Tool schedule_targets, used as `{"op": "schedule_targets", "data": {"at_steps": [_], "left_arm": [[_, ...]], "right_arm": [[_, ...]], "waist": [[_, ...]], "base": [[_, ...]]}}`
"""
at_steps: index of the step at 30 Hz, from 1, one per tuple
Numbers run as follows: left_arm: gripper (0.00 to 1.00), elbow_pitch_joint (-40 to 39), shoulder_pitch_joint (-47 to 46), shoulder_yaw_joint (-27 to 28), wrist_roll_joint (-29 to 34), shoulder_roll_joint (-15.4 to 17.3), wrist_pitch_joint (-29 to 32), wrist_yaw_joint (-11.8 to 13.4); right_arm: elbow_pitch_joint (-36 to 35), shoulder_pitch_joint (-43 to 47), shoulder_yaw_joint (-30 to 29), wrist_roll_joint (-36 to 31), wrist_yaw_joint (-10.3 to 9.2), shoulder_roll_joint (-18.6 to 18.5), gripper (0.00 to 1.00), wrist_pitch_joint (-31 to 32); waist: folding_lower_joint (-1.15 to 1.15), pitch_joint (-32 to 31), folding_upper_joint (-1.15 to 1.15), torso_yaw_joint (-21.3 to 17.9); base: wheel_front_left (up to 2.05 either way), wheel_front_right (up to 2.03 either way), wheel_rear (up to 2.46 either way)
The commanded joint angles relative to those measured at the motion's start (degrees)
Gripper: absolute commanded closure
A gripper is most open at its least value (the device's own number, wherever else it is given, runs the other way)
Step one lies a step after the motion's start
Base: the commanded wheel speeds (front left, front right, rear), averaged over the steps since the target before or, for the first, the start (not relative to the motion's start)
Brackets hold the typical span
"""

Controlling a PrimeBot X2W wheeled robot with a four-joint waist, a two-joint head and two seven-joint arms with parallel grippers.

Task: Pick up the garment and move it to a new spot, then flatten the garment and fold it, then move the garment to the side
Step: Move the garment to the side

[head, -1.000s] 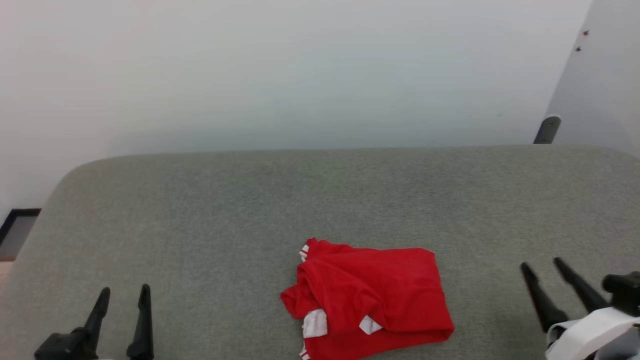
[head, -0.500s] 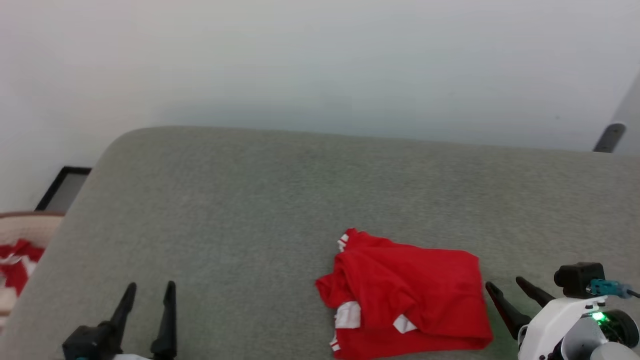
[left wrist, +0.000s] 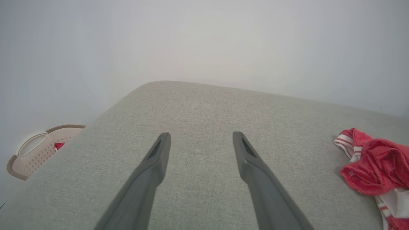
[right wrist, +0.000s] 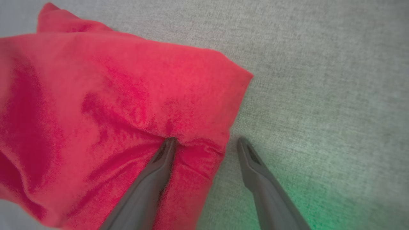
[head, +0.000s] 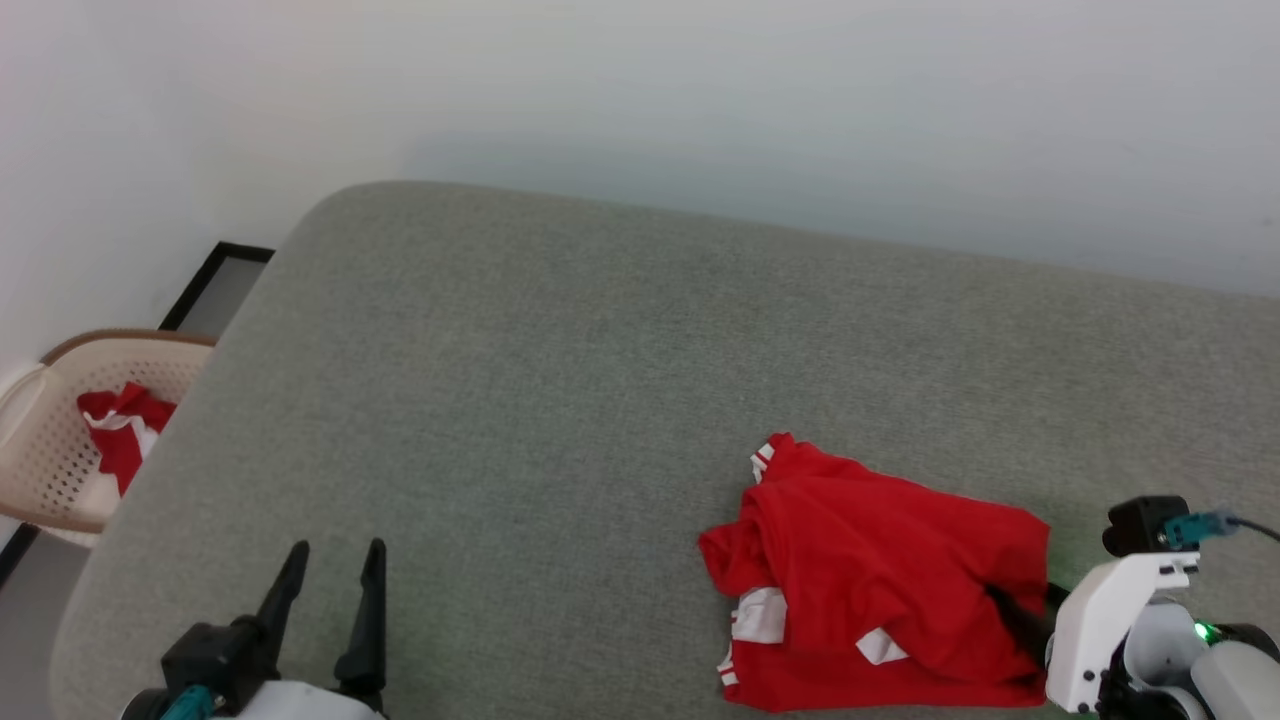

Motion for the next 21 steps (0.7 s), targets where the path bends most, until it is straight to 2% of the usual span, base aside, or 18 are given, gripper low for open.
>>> {"op": "schedule_targets", "data": {"at_steps": [1, 2, 9, 12, 21], "left_arm": [[0.0, 0.1, -0.6, -0.1, -0.3, -0.1, -0.1, -0.2], [0.0, 0.3, -0.8, -0.2, -0.3, -0.1, -0.2, -0.2], [0.0, 1.2, -2.3, -0.8, -0.2, -0.1, -0.4, -0.2], [0.0, 1.2, -3.4, -1.2, 0.1, -0.2, -0.5, -0.3], [0.0, 1.1, -7.5, -3.0, 0.4, 0.2, -0.6, -0.6]], "right_arm": [[1.3, 1.3, 1.5, 0.4, -0.05, 1.4, 0.77, 1.5], [1.4, 1.1, 2.1, 0.8, -0.02, 1.5, 1.0, 2.3], [-0.2, -0.9, 3.1, 1.4, -0.08, -1.1, 1.0, 3.3], [-1.6, -2.0, 2.9, 0.5, -0.14, -3.5, 1.0, 3.2], [-7.0, -5.6, 2.7, -1.3, -0.07, -9.6, 1.0, 4.3]], "waist": [[0.0, 1.0, 0.0, 0.9], [0.0, 1.1, 0.0, 1.1], [0.0, 1.7, 0.0, 1.2], [0.0, 2.0, 0.0, 0.5], [0.0, 3.3, 0.0, -5.3]], "base": [[0.0, 0.0, 0.0], [0.0, 0.0, 0.0], [0.0, 0.0, 0.0], [0.0, 0.0, 0.0], [0.0, 0.0, 0.0]]}}
